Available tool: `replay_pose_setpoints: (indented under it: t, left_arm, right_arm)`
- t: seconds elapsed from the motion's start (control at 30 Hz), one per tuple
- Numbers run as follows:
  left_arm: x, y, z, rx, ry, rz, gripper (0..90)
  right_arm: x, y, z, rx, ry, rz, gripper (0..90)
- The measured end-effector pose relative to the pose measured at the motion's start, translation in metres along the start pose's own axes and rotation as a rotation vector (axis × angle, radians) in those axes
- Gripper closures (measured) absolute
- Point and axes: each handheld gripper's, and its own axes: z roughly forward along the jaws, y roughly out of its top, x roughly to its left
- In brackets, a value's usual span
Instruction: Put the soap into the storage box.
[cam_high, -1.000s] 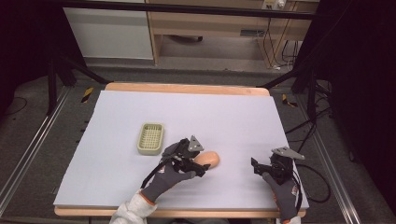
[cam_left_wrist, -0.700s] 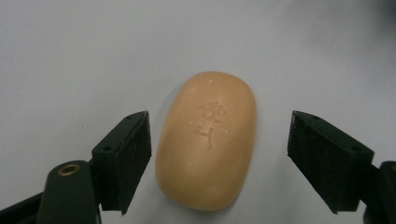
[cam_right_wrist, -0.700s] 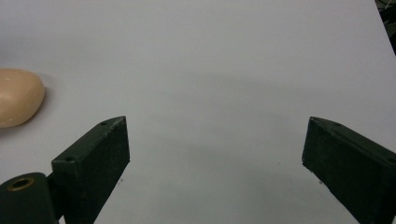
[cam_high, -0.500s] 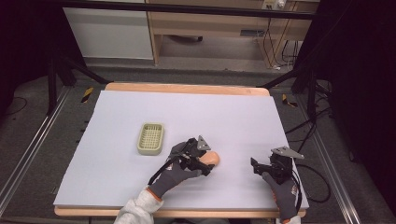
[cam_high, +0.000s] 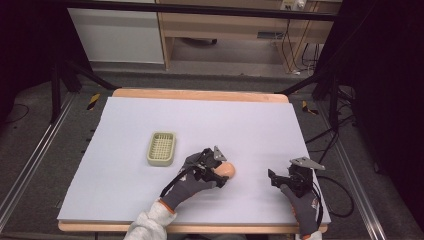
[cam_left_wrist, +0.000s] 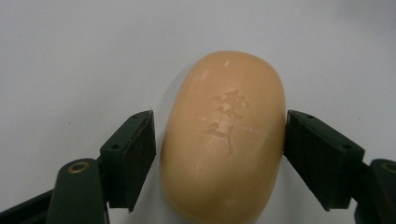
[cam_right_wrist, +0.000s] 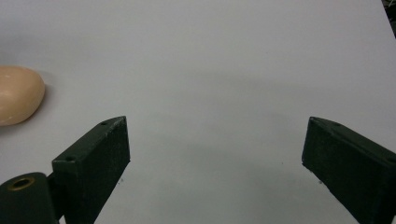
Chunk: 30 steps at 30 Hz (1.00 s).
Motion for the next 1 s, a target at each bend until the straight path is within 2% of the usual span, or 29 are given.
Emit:
replay_pose_setpoints:
  t: [0.3,1.0]
  left_arm:
    - [0.0014,0.0001,0.0081,0.011,-0.027,0.001,26.1]
    - [0.0017,0.0029,0.0087,0.033,-0.026,0.021,31.3]
  right_arm:
    - [0.0003,0.0,0.0007,0.005,0.001,0.0,8.0]
    - [-0.0003,0.0002,0.0013,0.01,0.001,0.005,8.1]
